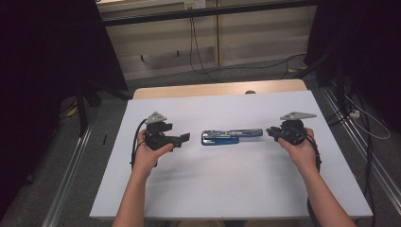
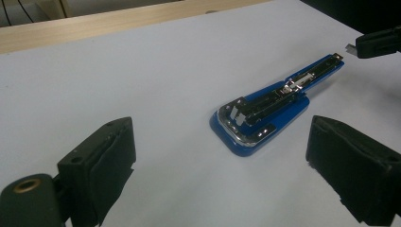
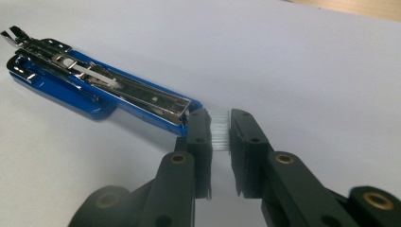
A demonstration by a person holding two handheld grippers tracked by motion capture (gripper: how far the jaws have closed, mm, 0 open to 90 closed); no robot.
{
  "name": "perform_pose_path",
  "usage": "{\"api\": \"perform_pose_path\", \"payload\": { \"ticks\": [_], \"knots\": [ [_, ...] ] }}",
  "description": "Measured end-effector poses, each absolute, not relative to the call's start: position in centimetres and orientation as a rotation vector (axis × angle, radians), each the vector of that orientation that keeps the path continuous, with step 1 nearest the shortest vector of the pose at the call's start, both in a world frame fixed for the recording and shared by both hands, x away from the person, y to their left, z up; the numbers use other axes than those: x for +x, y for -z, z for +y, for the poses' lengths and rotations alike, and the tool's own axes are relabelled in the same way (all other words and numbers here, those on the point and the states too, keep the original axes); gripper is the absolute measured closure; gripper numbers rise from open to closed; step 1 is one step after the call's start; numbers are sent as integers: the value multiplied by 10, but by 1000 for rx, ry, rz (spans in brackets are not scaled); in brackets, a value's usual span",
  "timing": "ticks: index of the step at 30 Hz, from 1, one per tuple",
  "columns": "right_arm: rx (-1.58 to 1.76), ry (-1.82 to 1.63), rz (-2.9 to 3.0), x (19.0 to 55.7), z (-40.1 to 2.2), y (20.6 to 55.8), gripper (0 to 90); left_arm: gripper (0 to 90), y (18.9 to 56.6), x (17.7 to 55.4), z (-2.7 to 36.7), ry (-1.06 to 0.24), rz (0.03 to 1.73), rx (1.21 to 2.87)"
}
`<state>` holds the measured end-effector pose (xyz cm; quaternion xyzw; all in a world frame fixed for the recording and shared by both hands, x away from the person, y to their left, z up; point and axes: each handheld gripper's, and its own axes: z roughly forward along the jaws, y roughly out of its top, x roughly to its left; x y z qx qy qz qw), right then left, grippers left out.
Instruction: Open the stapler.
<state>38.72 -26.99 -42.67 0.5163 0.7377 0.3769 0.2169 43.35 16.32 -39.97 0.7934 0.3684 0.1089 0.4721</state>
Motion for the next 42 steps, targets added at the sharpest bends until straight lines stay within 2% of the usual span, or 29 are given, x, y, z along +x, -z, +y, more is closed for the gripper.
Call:
{"api": "perform_pose_path", "payload": {
  "ticks": [19, 42],
  "knots": [
    [1335, -1126, 2085, 390, -270, 391, 796, 86, 395, 420, 175, -271, 907, 1920],
    [1198, -1191, 2211, 406, -236, 385, 796, 74, 398, 408, 192, -281, 910, 1893]
  ]
}}
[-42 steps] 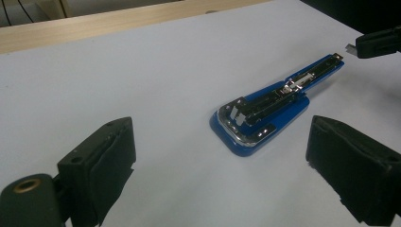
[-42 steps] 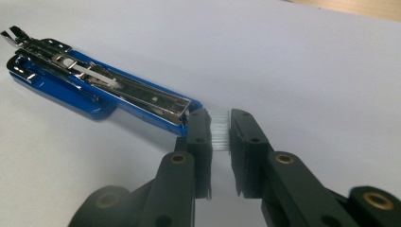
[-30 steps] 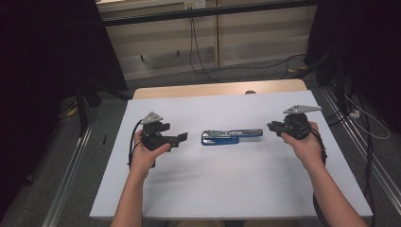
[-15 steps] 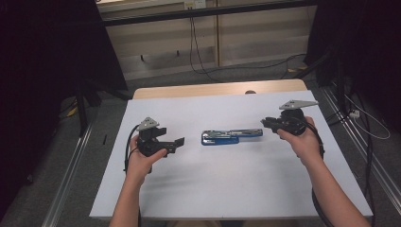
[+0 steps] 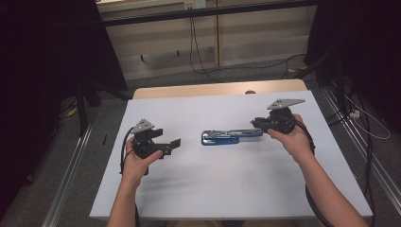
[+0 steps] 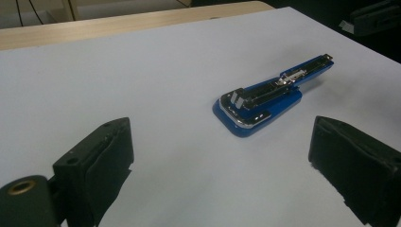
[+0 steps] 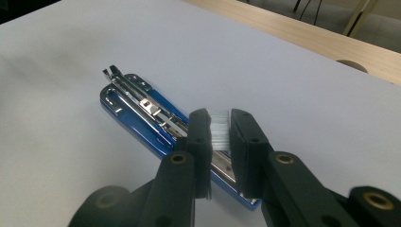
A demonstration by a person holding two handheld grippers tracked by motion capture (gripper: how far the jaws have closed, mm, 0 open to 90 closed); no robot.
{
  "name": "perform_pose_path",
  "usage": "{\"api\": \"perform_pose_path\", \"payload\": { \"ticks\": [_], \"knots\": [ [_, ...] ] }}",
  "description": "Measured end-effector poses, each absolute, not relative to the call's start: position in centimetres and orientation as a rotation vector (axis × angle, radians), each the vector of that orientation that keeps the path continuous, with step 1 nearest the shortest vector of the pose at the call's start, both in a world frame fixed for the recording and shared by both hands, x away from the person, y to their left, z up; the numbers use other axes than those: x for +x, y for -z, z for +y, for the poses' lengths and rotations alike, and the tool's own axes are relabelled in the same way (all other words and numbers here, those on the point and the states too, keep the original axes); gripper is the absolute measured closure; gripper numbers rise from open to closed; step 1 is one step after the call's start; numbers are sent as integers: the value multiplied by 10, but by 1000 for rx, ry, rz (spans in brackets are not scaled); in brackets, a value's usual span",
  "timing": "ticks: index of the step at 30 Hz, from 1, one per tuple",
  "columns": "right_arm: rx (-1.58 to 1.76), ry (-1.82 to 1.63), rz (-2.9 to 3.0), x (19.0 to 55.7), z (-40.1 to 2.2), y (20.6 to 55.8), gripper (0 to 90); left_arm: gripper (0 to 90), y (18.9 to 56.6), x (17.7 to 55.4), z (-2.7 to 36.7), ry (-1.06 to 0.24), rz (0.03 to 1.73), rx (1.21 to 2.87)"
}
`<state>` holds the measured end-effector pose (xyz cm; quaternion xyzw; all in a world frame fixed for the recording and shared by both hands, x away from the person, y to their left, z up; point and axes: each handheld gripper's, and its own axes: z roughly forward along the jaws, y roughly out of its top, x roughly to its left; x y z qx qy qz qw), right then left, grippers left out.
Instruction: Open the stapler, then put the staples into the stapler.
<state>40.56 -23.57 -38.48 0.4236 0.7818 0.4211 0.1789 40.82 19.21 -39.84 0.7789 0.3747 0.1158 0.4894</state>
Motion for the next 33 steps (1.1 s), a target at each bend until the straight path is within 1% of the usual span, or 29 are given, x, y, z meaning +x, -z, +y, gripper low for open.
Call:
{"api": "perform_pose_path", "payload": {
  "ticks": [11, 33],
  "knots": [
    [1101, -1202, 2272, 415, -215, 379, 796, 72, 398, 409, 197, -284, 915, 1878],
    [975, -1228, 2359, 427, -194, 378, 796, 72, 400, 407, 203, -295, 936, 1879]
  ]
}}
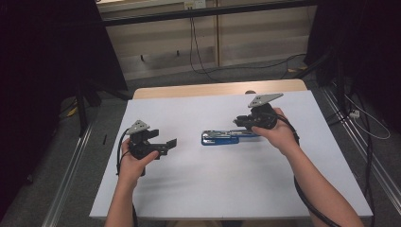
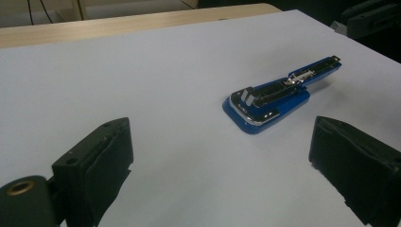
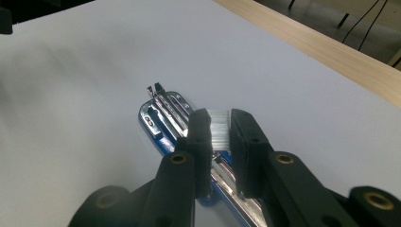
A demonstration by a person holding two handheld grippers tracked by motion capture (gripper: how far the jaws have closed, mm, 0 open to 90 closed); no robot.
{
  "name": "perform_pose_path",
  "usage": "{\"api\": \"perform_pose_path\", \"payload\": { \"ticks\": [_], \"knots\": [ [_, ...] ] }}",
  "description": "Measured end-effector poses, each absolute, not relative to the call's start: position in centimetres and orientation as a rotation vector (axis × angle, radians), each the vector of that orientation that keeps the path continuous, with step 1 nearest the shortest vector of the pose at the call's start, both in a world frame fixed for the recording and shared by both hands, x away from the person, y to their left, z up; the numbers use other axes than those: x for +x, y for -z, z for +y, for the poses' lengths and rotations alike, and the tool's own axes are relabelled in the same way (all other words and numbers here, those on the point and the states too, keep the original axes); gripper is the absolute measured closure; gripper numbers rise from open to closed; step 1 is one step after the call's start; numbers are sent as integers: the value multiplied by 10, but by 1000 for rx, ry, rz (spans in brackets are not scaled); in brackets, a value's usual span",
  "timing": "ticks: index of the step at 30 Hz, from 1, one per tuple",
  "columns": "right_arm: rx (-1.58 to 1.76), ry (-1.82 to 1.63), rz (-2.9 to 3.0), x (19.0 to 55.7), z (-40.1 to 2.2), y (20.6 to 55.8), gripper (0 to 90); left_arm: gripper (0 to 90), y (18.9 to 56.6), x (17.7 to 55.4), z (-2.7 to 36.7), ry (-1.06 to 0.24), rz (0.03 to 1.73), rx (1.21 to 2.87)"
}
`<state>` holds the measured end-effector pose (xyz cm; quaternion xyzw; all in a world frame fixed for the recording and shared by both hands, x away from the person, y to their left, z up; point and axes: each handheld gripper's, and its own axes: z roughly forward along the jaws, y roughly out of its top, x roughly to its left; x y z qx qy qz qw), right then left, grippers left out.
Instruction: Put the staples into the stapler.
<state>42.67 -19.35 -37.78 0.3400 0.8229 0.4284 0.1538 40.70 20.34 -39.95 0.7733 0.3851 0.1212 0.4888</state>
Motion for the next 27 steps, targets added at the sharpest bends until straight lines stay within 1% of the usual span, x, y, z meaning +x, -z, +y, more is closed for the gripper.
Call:
{"api": "perform_pose_path", "payload": {
  "ticks": [27],
  "knots": [
    [828, -1274, 2483, 446, -164, 390, 796, 74, 400, 407, 205, -287, 942, 1865]
  ]
}}
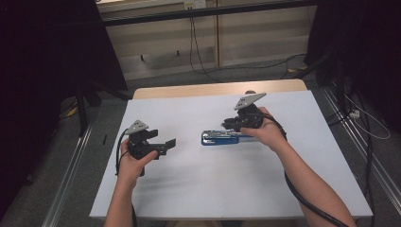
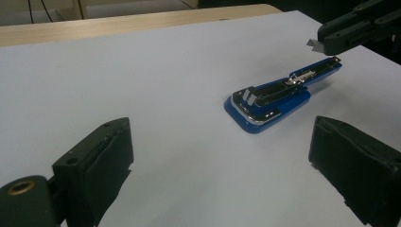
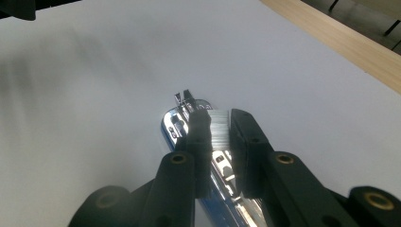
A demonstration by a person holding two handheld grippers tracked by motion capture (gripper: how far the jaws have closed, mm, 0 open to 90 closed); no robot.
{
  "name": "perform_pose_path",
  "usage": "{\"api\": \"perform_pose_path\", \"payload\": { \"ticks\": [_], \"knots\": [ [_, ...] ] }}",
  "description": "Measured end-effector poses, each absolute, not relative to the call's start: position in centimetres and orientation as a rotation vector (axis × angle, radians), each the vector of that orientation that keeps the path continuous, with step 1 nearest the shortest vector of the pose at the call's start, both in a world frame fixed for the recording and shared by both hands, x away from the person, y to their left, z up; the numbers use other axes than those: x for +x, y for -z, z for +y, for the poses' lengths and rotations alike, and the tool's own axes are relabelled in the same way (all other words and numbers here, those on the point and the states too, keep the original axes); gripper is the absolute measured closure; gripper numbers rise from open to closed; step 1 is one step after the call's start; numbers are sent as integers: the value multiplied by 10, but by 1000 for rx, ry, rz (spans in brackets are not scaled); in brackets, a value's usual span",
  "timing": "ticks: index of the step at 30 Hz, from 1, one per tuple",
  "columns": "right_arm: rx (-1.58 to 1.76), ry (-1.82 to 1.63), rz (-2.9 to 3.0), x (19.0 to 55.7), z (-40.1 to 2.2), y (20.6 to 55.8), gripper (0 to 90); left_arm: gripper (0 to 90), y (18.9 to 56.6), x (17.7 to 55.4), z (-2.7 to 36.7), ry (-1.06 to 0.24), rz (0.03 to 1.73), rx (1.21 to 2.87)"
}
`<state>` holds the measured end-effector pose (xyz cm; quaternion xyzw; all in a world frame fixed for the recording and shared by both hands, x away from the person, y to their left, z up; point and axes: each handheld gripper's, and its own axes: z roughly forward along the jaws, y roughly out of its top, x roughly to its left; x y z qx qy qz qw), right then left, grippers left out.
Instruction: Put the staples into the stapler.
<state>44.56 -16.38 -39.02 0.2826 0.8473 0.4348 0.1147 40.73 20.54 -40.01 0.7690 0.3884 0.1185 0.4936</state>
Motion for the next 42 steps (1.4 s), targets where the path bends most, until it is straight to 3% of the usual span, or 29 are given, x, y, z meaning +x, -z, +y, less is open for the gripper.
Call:
{"api": "perform_pose_path", "payload": {
  "ticks": [42],
  "knots": [
    [626, -1260, 2633, 466, -146, 397, 796, 74, 404, 409, 207, -278, 958, 1877]
  ]
}}
